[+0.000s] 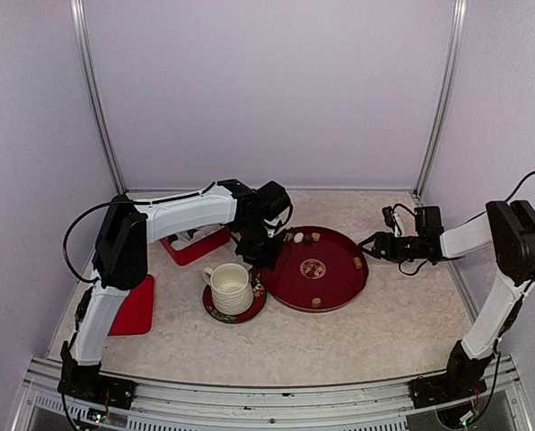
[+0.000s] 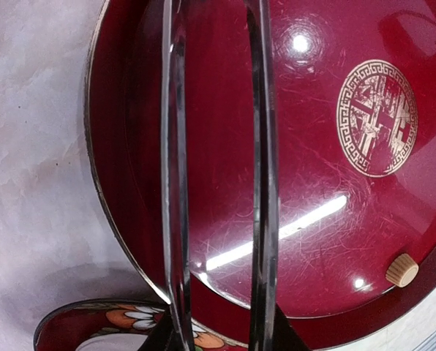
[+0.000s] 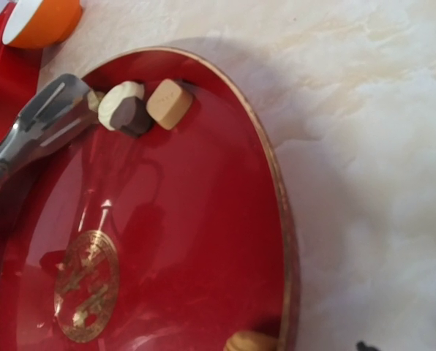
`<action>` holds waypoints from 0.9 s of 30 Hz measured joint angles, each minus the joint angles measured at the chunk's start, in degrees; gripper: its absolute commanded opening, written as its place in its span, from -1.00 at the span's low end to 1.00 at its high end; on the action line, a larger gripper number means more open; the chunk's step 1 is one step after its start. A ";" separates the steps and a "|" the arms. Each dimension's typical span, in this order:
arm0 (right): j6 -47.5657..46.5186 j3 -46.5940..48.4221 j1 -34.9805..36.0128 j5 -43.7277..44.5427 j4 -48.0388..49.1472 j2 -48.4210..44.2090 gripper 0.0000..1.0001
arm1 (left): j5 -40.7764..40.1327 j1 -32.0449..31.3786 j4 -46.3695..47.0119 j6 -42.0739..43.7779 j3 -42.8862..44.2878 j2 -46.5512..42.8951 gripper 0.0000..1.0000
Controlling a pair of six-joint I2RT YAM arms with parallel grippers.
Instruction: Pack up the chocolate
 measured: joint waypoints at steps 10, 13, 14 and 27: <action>0.00 0.00 -0.02 0.00 0.00 0.00 0.57 | 1.14 0.63 -0.07 1.38 2.43 2.14 -0.63; 0.00 0.00 -0.02 0.00 0.00 0.00 0.57 | 1.14 0.68 -0.07 1.55 2.47 2.14 -0.67; 0.00 0.00 -0.02 0.00 0.00 0.00 0.57 | 1.11 0.68 -0.07 1.57 2.47 2.14 -0.68; -0.02 -0.02 -0.20 0.04 -0.02 -0.02 0.58 | 0.79 2.82 1.20 1.53 -3.45 -10.58 -0.69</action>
